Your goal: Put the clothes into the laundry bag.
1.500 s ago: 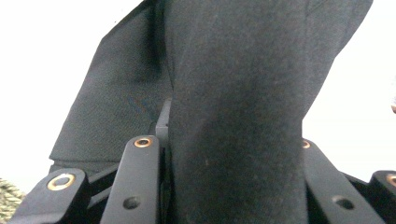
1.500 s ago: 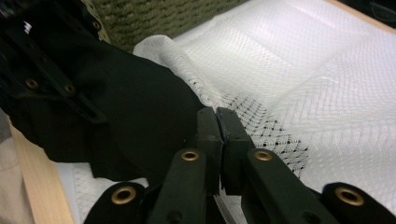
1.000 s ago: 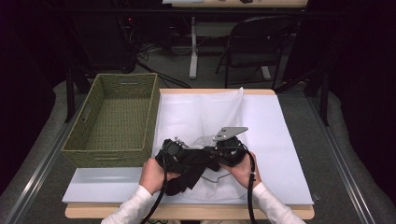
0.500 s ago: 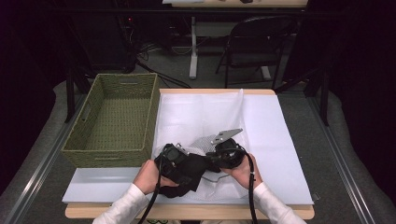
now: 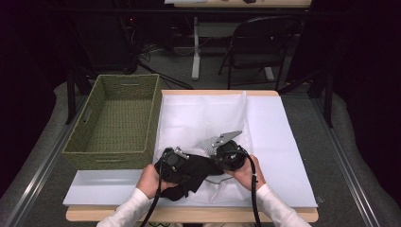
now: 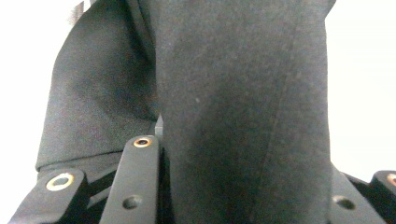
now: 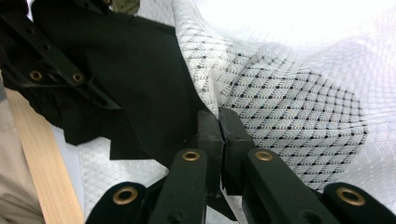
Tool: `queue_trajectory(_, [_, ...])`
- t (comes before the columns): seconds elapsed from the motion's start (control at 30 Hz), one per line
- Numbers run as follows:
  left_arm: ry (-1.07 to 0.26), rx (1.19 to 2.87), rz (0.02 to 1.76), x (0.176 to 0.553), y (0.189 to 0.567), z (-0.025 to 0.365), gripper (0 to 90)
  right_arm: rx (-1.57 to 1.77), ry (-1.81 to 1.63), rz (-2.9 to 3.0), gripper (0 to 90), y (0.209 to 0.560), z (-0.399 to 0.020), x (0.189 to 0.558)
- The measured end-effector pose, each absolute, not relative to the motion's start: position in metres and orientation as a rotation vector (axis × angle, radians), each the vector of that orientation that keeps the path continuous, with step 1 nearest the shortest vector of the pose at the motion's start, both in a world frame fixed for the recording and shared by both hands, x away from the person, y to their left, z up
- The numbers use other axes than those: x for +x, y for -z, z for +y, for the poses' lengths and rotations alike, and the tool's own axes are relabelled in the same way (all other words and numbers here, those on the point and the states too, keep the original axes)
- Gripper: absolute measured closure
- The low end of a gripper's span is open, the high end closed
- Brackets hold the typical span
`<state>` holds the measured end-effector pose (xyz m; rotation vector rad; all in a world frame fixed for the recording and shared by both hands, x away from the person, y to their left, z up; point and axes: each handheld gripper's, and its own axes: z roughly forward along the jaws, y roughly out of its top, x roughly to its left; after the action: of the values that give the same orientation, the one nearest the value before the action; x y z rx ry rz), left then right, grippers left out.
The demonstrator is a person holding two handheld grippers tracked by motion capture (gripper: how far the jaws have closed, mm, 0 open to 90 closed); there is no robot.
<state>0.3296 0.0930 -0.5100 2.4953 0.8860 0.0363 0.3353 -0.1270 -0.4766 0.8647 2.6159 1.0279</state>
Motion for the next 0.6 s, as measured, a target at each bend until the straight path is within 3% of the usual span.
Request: queue_trajectory(0.6, [-0.051, 2.302, 1.077, 0.337, 0.494, 0.082, 64.7, 0.901, -1.179, 2.524, 89.0, 0.456, -0.129, 0.333])
